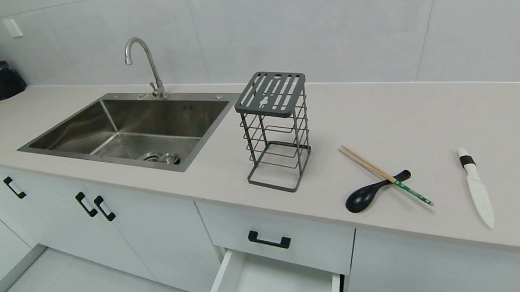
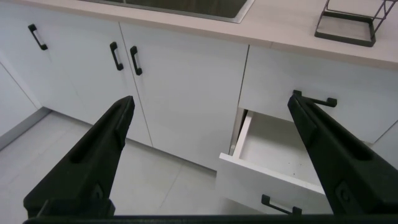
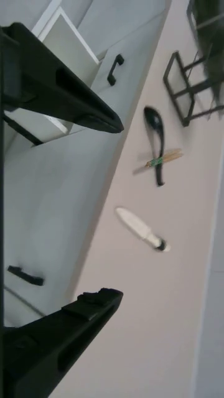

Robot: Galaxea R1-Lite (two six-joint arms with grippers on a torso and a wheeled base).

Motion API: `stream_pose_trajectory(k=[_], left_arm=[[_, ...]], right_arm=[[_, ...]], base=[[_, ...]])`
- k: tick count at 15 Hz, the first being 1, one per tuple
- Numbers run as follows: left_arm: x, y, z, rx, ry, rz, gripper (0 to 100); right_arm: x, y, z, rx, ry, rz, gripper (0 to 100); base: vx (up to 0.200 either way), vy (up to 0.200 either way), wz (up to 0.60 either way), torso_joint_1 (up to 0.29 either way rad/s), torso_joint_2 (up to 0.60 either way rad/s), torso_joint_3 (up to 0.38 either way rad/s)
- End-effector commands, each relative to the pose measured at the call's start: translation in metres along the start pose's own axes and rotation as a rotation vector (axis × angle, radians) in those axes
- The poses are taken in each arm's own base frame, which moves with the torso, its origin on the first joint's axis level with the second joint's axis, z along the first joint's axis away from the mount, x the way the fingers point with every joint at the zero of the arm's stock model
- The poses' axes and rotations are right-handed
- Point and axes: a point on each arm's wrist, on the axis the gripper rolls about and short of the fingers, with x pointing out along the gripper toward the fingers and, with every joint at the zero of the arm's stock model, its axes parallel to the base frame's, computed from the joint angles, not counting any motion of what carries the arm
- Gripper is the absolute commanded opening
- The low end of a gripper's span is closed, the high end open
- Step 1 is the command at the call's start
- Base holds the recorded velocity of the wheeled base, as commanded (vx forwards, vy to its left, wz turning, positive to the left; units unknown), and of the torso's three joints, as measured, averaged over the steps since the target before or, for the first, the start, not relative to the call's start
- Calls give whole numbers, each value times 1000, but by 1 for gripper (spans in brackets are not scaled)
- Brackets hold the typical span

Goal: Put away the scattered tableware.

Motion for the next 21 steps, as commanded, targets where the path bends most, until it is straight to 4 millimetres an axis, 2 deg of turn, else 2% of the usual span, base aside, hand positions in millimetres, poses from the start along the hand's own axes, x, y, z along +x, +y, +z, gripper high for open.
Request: stream_pose_trajectory(k=[1, 2, 3, 4, 6, 8, 10, 12, 14, 16, 20, 21], left_arm=[[0, 0, 0, 0, 1, 0, 100], [0, 0, 0, 0, 1, 0, 100], [0, 0, 0, 0, 1, 0, 100], [0, 0, 0, 0, 1, 0, 100], [0, 0, 0, 0, 1, 0, 100], [0, 0, 0, 0, 1, 0, 100], [0, 0, 0, 0, 1, 0, 100], [0, 0, 0, 0, 1, 0, 100], [0, 0, 0, 0, 1, 0, 100], [0, 0, 0, 0, 1, -1, 100], [0, 0, 0, 0, 1, -1, 100], [0, 0, 0, 0, 1, -1, 100]], right_arm=[[-12, 2, 48, -54, -235, 38, 100], [-23, 4, 77, -80, -314, 81, 100], [-33, 6, 94, -102, -326, 127, 100], [-36, 7, 93, -89, -256, 136, 100], [-26, 5, 93, -67, -164, 160, 100], [-4, 2, 111, -52, -72, 188, 100], [28, 0, 130, -38, 17, 217, 100], [55, 0, 135, -31, 89, 239, 100], [100, -1, 136, -22, 175, 244, 100], [130, -1, 136, -27, 222, 243, 100], [155, 5, 119, -77, 341, 301, 100], [167, 15, 112, -94, 398, 321, 100]], base=[[0, 0, 0, 0, 0, 0], [0, 0, 0, 0, 0, 0], [0, 0, 0, 0, 0, 0], [0, 0, 0, 0, 0, 0], [0, 0, 0, 0, 0, 0], [0, 0, 0, 0, 0, 0], [0, 0, 0, 0, 0, 0], [0, 0, 0, 0, 0, 0], [0, 0, 0, 0, 0, 0], [0, 0, 0, 0, 0, 0], [0, 0, 0, 0, 0, 0], [0, 0, 0, 0, 0, 0]])
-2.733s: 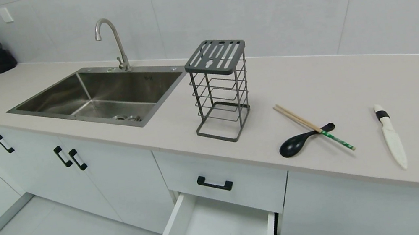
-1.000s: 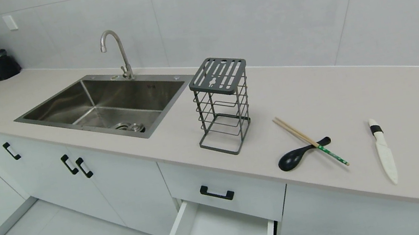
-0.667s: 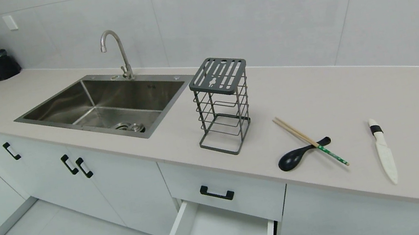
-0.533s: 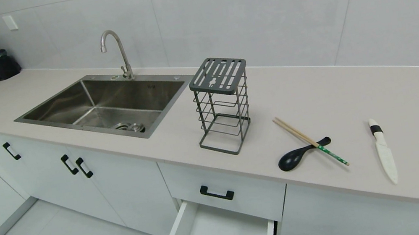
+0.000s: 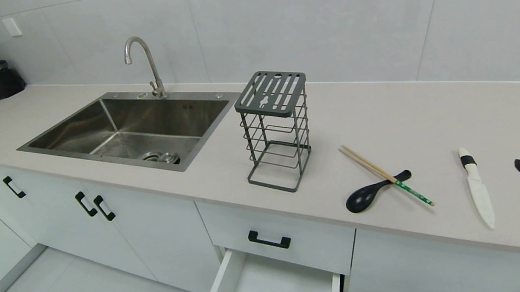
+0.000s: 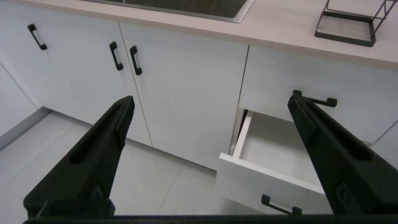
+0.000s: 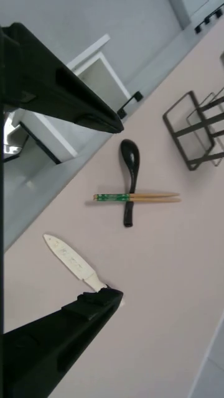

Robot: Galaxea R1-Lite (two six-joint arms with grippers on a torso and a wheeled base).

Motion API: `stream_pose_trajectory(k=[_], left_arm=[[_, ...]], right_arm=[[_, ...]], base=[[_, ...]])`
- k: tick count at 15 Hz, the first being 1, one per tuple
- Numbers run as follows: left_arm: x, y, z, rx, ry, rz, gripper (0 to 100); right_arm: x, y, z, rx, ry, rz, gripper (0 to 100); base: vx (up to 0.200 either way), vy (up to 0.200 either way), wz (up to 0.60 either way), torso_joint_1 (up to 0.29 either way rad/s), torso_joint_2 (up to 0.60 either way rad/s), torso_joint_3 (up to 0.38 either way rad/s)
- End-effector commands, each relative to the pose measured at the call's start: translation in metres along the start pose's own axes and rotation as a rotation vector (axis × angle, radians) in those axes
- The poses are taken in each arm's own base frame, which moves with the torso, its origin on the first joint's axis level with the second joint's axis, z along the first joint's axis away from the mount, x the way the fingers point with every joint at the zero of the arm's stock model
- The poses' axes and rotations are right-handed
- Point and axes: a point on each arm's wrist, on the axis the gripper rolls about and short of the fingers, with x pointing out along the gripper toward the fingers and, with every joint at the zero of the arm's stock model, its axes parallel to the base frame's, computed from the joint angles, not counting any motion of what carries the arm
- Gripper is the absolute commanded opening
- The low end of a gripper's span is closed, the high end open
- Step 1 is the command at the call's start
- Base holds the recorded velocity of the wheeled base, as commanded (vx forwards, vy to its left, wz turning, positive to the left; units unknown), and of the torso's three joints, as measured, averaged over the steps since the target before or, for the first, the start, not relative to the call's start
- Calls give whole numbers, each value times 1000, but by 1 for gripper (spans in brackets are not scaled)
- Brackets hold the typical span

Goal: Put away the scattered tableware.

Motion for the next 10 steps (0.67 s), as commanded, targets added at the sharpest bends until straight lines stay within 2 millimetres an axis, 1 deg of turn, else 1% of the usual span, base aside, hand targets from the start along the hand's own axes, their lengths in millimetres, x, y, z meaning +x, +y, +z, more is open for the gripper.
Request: stream_pose_trajectory(k=[1, 3, 4, 5, 6, 7, 8, 9, 10], left_arm=[[0, 0, 0, 0, 2, -1, 100], [0, 0, 0, 0, 2, -1, 100], [0, 0, 0, 0, 2, -1, 100], [0, 0, 0, 0, 2, 1, 100], [0, 0, 0, 0, 2, 1, 100], [0, 0, 0, 0, 2, 1, 100], [0, 0, 0, 0, 2, -1, 100], [0, 0, 0, 0, 2, 1, 100], [0, 0, 0, 0, 2, -1, 100]], right_arm=[[39, 6, -5, -8, 139, 32, 100], [60, 8, 7, -14, 159, 35, 100], [60, 8, 7, -14, 159, 35, 100], [77, 9, 6, -14, 205, 38, 100], [86, 9, -1, -20, 252, -8, 100], [87, 9, -1, -22, 255, -11, 100], [98, 23, 5, -67, 260, -10, 100], [111, 28, 12, -82, 267, -25, 100], [121, 31, 13, -89, 307, -14, 100]], base=[[0, 0, 0, 0, 0, 0], [0, 0, 0, 0, 0, 0], [0, 0, 0, 0, 0, 0], [0, 0, 0, 0, 0, 0], [0, 0, 0, 0, 0, 0], [0, 0, 0, 0, 0, 0], [0, 0, 0, 0, 0, 0], [0, 0, 0, 0, 0, 0], [0, 0, 0, 0, 0, 0]])
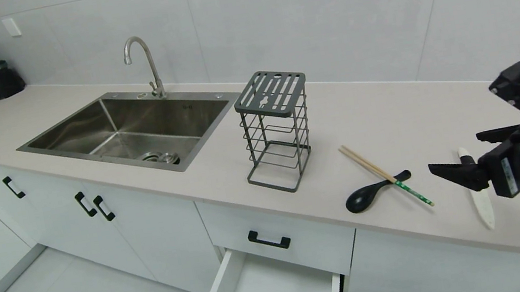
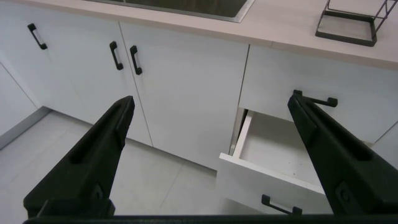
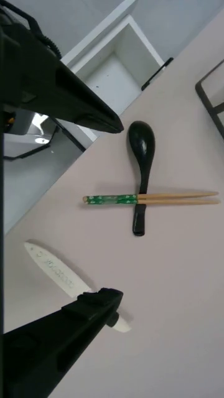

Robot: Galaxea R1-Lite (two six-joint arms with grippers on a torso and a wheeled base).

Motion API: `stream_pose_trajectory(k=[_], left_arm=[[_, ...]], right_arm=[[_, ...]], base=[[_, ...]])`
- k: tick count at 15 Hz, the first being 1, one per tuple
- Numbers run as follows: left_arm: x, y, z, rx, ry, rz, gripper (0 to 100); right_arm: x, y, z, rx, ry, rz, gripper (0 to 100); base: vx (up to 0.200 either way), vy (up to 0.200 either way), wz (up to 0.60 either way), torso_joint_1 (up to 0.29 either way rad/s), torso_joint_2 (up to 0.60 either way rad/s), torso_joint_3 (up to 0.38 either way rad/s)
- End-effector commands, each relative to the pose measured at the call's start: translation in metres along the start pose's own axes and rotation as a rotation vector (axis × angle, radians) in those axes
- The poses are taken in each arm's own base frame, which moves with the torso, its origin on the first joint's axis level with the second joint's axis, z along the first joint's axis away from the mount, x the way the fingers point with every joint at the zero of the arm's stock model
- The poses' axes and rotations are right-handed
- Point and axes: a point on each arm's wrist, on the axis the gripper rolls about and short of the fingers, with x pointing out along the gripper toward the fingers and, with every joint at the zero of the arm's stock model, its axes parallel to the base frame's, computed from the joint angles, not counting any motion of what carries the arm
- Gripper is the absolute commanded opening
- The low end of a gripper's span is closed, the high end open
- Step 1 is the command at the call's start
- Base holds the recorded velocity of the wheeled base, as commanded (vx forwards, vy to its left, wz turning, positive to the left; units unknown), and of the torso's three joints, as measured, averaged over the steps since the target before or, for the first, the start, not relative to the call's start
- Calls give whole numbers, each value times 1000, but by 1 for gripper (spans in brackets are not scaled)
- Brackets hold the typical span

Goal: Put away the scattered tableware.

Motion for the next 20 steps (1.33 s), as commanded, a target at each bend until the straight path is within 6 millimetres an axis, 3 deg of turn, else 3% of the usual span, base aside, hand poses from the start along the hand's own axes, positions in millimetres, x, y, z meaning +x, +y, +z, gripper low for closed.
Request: stream_pose_trajectory(k=[1, 4, 9, 16, 20], left_arm=[[0, 0, 0, 0, 1, 1, 100], [0, 0, 0, 0, 1, 1, 100], [0, 0, 0, 0, 1, 1, 100], [0, 0, 0, 0, 1, 1, 100], [0, 0, 0, 0, 1, 1, 100]], right_arm=[[31, 17, 8, -43, 118, 38, 100], [50, 20, -3, 12, 209, 39, 100], [60, 13, -36, 44, 235, 7, 100], [89, 7, -37, 57, 272, -13, 100], [116, 8, -36, 49, 281, -11, 100]], base=[[0, 0, 0, 0, 0, 0], [0, 0, 0, 0, 0, 0], [0, 0, 0, 0, 0, 0], [0, 0, 0, 0, 0, 0], [0, 0, 0, 0, 0, 0]])
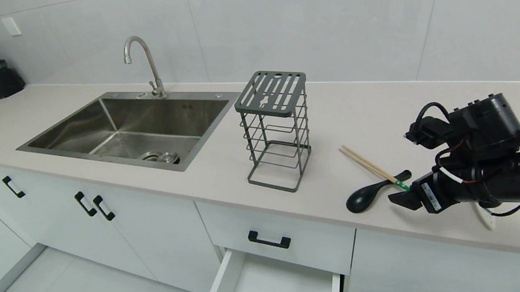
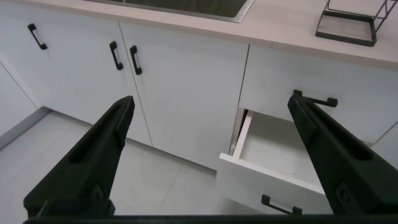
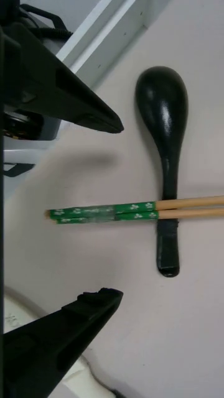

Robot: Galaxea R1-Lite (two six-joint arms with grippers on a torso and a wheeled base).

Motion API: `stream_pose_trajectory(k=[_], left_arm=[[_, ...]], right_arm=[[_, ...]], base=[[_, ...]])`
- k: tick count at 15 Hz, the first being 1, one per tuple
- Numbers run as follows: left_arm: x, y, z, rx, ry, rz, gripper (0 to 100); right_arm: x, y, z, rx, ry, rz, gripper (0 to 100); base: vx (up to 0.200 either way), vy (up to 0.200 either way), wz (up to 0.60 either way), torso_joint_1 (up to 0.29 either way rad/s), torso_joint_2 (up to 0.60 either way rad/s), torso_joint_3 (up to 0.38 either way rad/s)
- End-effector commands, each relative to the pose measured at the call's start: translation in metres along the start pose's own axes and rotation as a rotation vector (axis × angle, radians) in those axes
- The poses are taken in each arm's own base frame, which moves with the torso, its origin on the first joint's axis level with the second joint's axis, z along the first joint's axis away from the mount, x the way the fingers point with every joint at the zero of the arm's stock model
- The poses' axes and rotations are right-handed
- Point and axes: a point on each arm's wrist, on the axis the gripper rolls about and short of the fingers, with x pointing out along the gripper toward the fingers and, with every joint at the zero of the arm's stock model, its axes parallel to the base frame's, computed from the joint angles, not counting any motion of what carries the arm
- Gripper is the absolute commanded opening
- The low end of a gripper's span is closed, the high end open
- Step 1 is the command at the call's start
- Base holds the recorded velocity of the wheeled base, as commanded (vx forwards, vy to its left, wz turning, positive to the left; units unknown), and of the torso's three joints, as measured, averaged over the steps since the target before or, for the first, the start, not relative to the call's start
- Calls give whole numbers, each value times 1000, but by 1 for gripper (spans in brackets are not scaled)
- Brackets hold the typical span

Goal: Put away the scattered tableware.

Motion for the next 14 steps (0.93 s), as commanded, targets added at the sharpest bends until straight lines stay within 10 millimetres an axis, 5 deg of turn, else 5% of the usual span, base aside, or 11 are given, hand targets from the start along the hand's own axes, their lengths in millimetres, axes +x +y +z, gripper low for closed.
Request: stream_pose_trajectory(k=[1, 8, 9, 14], left_arm=[[0, 0, 0, 0, 1, 1, 100], [0, 0, 0, 0, 1, 1, 100], [0, 0, 0, 0, 1, 1, 100], [0, 0, 0, 0, 1, 1, 100]], right_arm=[[21, 2, 1, -11, 32, 1, 100], [40, -1, 3, -3, 50, -8, 100], [39, -2, 0, 0, 58, -10, 0], [39, -2, -3, -1, 66, -10, 0]], base=[[0, 0, 0, 0, 0, 0], [0, 0, 0, 0, 0, 0], [0, 0, 0, 0, 0, 0], [0, 0, 0, 0, 0, 0]])
